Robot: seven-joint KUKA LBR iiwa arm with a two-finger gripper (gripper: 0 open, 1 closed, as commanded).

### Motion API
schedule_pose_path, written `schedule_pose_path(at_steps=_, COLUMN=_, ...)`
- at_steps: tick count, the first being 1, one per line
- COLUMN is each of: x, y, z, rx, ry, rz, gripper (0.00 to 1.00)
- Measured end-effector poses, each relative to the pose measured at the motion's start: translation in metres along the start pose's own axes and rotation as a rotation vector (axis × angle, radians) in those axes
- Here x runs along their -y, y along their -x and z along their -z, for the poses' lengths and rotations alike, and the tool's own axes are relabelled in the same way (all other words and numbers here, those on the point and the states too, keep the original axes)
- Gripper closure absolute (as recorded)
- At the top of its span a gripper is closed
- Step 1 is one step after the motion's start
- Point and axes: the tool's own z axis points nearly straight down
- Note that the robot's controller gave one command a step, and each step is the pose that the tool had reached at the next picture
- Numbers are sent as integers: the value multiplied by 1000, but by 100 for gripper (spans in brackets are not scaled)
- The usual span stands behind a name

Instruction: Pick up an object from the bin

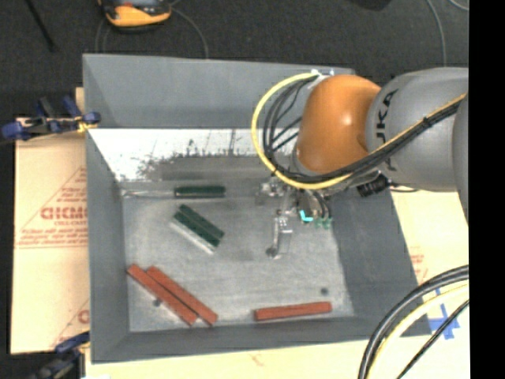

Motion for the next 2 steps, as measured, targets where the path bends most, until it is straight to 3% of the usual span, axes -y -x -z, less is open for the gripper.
schedule_pose_path(at_steps=1, x=0, y=2, z=4, rx=8, ry=0, rz=0, gripper=0)
schedule_pose_path(at_steps=2, x=-18, y=3, z=-27, rx=15, ry=-2, rz=45, gripper=0)
